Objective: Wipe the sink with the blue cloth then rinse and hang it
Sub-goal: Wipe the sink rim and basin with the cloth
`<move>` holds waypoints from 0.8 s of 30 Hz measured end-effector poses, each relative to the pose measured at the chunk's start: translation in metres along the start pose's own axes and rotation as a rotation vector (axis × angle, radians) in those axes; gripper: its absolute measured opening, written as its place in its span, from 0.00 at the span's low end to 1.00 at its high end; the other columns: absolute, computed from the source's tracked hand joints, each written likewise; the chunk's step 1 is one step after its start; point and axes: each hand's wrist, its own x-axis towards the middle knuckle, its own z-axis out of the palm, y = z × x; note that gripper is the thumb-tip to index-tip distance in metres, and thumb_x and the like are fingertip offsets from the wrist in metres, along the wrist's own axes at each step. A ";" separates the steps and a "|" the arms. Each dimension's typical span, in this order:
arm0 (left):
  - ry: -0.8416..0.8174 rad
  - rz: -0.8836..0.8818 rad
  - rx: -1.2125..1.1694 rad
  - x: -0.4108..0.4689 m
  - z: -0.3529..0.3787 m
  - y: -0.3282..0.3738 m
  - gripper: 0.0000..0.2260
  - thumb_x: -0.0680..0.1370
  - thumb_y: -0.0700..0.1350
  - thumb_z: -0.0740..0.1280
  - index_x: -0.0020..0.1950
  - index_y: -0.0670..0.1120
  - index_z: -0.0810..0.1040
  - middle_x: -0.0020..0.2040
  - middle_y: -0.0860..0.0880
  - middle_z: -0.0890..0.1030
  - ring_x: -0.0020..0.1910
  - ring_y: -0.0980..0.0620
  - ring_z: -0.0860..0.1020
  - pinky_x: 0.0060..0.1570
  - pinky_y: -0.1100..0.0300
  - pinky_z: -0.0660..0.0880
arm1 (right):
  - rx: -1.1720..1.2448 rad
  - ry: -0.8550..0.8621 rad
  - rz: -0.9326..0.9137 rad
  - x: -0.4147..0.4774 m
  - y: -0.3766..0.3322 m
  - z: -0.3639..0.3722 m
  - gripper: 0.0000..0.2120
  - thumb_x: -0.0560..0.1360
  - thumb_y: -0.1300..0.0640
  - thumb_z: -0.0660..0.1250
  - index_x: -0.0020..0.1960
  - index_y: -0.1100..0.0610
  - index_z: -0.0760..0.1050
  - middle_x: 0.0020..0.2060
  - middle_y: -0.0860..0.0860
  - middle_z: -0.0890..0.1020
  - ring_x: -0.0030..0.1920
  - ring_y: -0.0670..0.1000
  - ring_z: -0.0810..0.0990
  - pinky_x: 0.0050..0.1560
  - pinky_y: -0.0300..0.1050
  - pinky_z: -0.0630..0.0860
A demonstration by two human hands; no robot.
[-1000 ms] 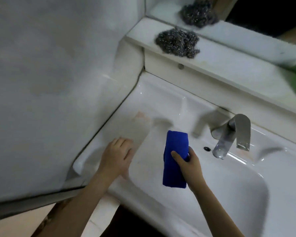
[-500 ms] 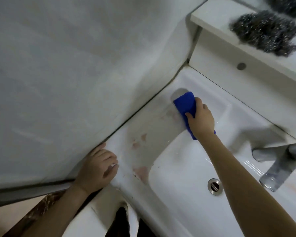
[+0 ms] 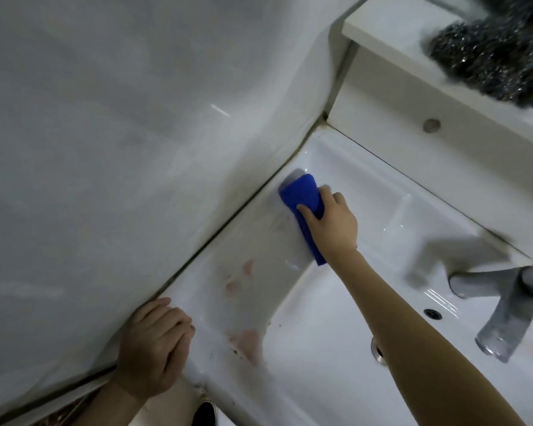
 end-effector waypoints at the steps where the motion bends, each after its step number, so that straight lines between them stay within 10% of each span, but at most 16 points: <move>1: -0.008 0.000 0.002 0.001 -0.001 0.000 0.18 0.78 0.43 0.56 0.34 0.43 0.81 0.36 0.46 0.81 0.33 0.43 0.78 0.56 0.51 0.73 | -0.026 0.046 -0.040 0.003 0.008 -0.010 0.21 0.77 0.43 0.64 0.64 0.55 0.71 0.48 0.52 0.75 0.40 0.54 0.77 0.35 0.47 0.74; 7: -0.005 0.004 0.040 0.004 0.000 0.002 0.19 0.77 0.42 0.56 0.31 0.44 0.80 0.32 0.46 0.78 0.29 0.42 0.75 0.52 0.50 0.74 | -0.156 0.345 -0.169 0.039 0.038 -0.064 0.21 0.76 0.50 0.70 0.65 0.56 0.74 0.47 0.57 0.76 0.40 0.57 0.75 0.30 0.44 0.70; 17: 0.009 0.016 0.060 0.007 0.000 0.004 0.19 0.78 0.42 0.56 0.31 0.44 0.81 0.32 0.46 0.79 0.30 0.42 0.76 0.53 0.51 0.73 | -0.224 0.228 -0.294 0.089 0.010 -0.038 0.20 0.76 0.46 0.68 0.64 0.55 0.75 0.57 0.55 0.78 0.49 0.58 0.80 0.39 0.47 0.73; 24: -0.044 -0.027 0.040 0.004 -0.002 0.004 0.19 0.78 0.43 0.55 0.33 0.44 0.80 0.34 0.47 0.79 0.31 0.43 0.76 0.56 0.51 0.72 | -0.224 0.406 -0.264 0.050 0.055 -0.038 0.17 0.74 0.51 0.68 0.58 0.60 0.78 0.44 0.58 0.78 0.40 0.60 0.77 0.29 0.46 0.71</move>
